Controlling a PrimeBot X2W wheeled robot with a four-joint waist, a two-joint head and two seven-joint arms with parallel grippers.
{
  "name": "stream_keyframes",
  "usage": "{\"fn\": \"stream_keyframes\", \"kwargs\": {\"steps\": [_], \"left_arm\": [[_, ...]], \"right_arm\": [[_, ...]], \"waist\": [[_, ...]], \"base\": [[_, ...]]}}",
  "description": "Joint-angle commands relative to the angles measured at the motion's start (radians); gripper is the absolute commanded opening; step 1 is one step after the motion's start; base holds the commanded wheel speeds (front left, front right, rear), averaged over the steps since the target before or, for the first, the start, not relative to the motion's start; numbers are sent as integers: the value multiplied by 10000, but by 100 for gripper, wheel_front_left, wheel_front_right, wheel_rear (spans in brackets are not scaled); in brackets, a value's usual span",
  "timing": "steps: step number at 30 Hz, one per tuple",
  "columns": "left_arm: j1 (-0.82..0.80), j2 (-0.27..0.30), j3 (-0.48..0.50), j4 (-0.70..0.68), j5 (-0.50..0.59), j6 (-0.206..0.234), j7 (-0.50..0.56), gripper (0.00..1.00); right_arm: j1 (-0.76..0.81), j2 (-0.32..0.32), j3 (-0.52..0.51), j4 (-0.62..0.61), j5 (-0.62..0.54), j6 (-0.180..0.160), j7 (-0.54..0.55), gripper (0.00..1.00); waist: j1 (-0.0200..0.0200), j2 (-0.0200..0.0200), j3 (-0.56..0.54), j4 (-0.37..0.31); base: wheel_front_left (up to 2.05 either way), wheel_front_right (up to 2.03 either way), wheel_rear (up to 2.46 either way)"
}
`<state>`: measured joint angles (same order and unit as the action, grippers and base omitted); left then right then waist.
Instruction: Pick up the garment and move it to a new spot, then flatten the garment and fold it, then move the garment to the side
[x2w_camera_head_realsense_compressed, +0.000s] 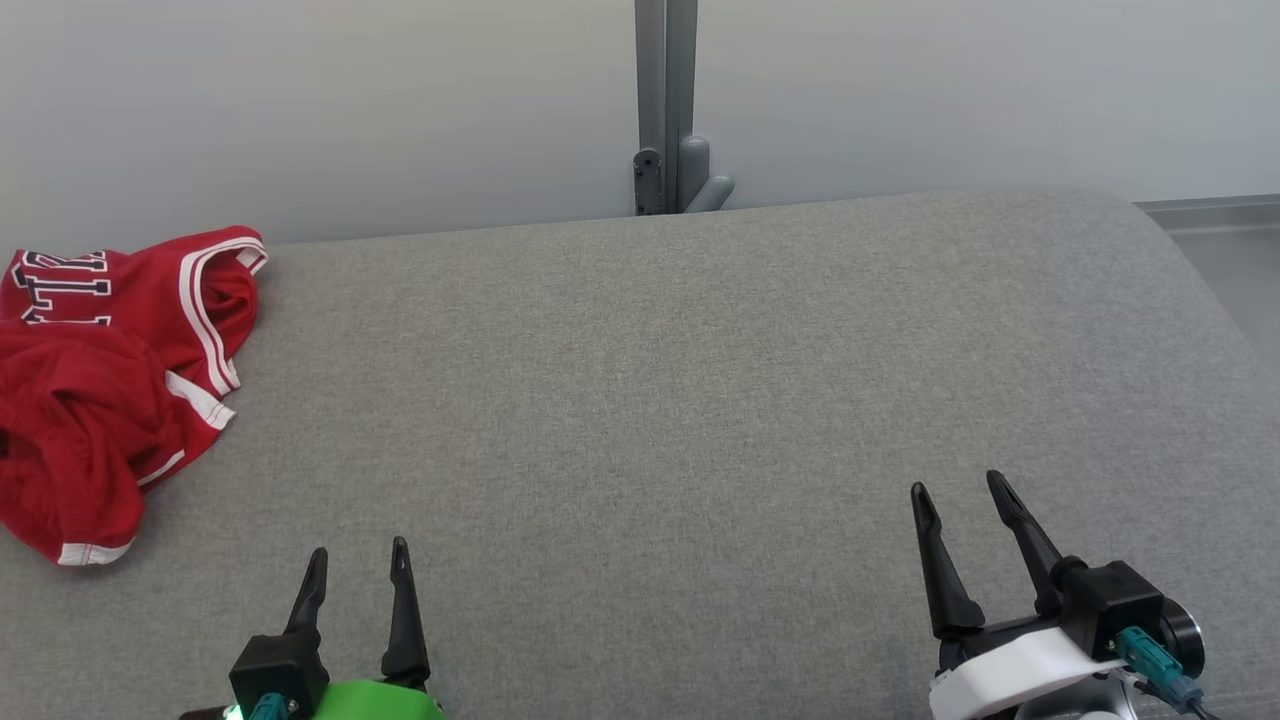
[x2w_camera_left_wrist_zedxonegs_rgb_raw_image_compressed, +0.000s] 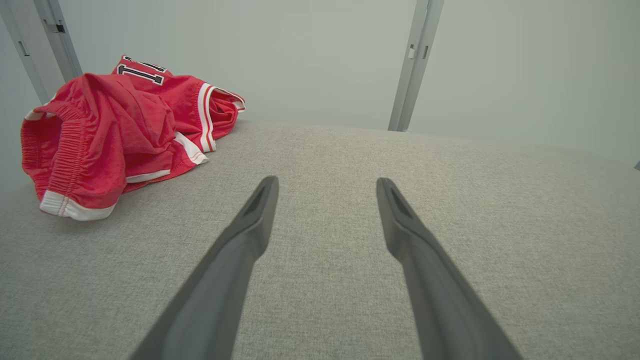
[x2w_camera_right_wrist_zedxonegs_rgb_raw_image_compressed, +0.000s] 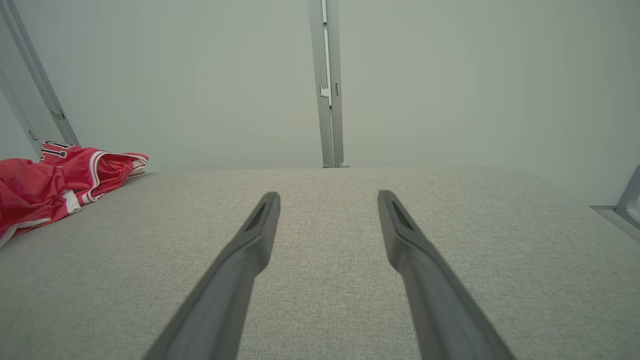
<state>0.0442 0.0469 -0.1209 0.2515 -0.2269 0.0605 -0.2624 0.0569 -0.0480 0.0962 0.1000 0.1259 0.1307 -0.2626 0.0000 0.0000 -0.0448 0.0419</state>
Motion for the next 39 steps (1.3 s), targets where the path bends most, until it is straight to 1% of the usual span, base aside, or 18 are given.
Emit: {"fn": "stream_keyframes", "kwargs": {"steps": [1, 22, 28, 33, 34, 39], "left_arm": [[-123, 62, 24, 23, -14, -41, -28, 100], [-177, 62, -22, 69, -38, 11, -26, 100], [-281, 62, -84, 91, -21, -3, -26, 100], [-290, 62, -75, 67, 37, 24, -14, 100], [-322, 60, -52, 63, 72, 20, -14, 100], [-325, 59, 53, 75, 185, -19, -14, 100]], "right_arm": [[69, -42, -13, 7, 4, 1, -44, 100], [62, -40, -44, 9, 46, 1, -44, 100], [79, -37, -118, -19, 58, 1, -44, 100], [100, -37, -122, -47, 89, 1, -44, 100], [134, -37, -123, -51, 113, 1, -43, 100], [155, -36, -102, -108, 175, 1, -43, 100]], "waist": [[0, 0, 4, -2], [0, 0, 39, 22], [0, 0, 29, 263], [0, 0, -26, 910], [0, 0, -59, 1301], [0, 0, -106, 2446]], "base": [[0, 0, 0], [0, 0, 0], [0, 0, 0], [0, 0, 0], [0, 0, 0], [0, 0, 0]]}}
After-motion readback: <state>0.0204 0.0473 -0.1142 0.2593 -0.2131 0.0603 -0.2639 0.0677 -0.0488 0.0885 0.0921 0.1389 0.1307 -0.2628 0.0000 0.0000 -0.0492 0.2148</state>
